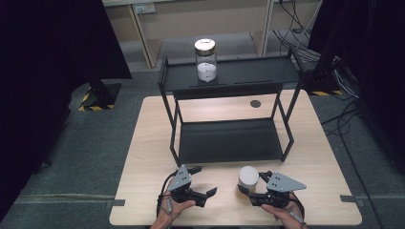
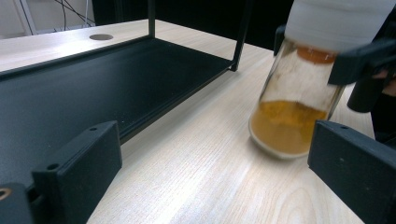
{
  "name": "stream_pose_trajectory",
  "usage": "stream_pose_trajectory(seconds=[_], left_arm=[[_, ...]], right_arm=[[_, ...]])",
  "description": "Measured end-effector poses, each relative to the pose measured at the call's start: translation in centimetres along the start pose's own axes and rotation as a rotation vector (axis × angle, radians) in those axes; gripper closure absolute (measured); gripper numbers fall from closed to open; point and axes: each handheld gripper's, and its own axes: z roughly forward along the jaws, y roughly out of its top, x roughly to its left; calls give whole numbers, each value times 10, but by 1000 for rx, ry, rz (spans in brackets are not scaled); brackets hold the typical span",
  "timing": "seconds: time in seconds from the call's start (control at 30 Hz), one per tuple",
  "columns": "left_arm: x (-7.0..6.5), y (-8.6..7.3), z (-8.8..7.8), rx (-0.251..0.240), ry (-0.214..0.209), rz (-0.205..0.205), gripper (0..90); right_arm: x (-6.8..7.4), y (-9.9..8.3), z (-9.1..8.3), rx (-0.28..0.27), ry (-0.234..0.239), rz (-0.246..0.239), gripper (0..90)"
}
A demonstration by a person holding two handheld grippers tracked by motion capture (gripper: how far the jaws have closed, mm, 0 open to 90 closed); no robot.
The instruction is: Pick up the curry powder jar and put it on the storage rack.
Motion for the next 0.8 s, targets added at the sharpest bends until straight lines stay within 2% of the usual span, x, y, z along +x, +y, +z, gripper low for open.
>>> stream_pose_trajectory(seconds=[0.4, 0.8], left_arm=[[0, 0, 0, 2, 0, 1, 22], [0, 0, -1, -1, 4, 0, 22]], right_arm=[[-1, 32, -18, 8, -35, -13, 355], [-9, 63, -20, 18, -22, -6, 355]])
